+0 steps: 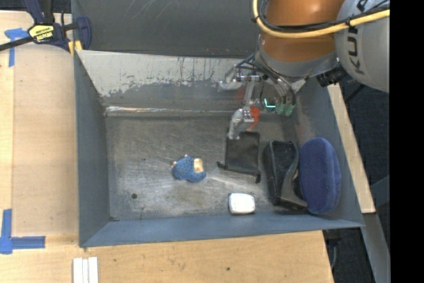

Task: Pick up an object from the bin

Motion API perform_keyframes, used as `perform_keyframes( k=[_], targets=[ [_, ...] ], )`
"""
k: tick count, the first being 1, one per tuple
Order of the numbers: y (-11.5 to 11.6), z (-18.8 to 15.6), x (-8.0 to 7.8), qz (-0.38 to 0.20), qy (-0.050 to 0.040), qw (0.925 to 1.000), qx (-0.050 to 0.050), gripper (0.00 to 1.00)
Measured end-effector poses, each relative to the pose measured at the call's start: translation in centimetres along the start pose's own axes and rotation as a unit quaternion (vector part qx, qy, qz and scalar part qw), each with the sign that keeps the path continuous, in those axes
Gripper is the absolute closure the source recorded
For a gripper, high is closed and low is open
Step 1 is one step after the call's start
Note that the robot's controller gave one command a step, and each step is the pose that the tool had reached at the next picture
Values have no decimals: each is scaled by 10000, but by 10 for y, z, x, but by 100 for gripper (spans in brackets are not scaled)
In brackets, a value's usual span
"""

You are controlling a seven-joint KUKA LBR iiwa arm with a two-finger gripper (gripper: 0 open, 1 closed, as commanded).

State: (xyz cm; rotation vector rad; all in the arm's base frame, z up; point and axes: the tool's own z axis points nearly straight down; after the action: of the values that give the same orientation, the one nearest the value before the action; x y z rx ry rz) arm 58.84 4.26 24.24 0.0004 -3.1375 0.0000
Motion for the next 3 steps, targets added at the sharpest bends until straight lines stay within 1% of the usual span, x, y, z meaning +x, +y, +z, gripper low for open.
perform_keyframes(
  k=[1, 2, 3],
  targets=[
    [42, 84, 44, -52, 16, 10000, -6, 0],
    [19, 153, 26, -121, -79, 9999, -5, 0],
    [19, 156, 31, -125, 47, 9999, -4, 100]
  ],
)
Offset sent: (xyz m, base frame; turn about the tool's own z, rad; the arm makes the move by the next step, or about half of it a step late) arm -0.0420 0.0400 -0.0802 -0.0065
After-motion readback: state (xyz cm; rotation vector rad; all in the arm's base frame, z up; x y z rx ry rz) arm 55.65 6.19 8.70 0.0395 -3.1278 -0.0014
